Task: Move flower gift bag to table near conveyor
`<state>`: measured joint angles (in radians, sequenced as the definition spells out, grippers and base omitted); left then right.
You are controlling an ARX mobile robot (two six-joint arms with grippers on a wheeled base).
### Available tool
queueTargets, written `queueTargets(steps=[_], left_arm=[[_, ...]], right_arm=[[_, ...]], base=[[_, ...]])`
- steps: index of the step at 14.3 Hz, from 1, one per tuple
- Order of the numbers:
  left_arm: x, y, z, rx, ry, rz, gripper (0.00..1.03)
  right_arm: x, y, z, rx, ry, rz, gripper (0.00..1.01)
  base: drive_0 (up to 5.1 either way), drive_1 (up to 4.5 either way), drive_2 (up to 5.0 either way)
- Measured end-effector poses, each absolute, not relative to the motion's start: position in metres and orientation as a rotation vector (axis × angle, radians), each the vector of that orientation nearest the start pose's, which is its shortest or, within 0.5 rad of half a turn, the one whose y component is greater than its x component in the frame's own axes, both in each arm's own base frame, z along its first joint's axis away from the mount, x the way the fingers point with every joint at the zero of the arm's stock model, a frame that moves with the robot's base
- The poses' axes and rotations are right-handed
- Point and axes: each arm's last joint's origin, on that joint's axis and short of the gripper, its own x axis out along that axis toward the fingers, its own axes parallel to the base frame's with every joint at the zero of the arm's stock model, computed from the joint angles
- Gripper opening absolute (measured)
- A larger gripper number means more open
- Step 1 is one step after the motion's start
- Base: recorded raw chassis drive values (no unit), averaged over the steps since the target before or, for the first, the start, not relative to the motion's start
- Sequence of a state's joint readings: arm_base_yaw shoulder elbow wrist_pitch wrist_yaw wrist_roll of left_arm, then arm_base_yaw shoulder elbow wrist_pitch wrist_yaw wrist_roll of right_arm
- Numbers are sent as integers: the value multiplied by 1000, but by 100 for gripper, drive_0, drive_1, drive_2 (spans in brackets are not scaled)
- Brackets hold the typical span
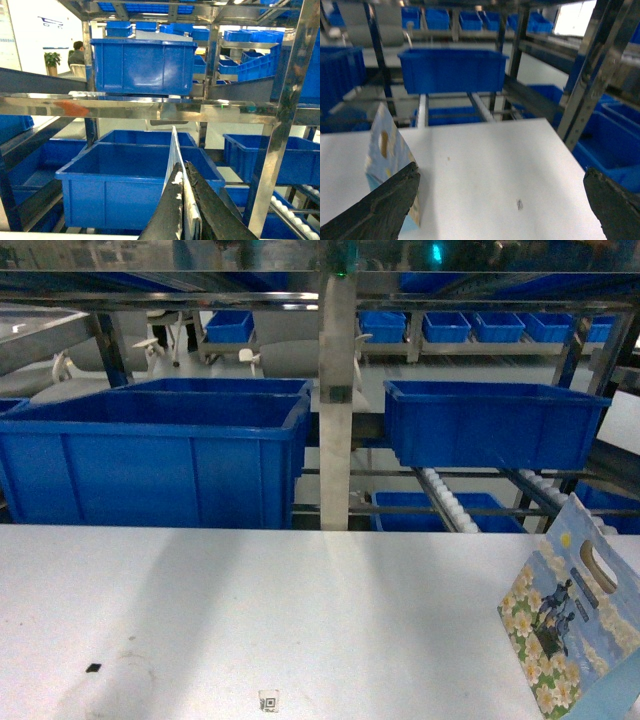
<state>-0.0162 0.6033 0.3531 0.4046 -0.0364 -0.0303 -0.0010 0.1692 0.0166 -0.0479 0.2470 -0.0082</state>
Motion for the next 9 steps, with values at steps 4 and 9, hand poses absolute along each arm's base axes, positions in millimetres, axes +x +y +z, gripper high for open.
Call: queueTargets(steps=[4, 9], left_arm=[[154, -6, 265, -49, -163, 19, 2], [180, -42, 235, -70, -86, -34, 2]], right_arm=[[98, -8, 158, -30, 141, -235, 98], [98, -8, 158, -30, 141, -235, 98]], base=[[0, 0, 0], [0, 0, 0]])
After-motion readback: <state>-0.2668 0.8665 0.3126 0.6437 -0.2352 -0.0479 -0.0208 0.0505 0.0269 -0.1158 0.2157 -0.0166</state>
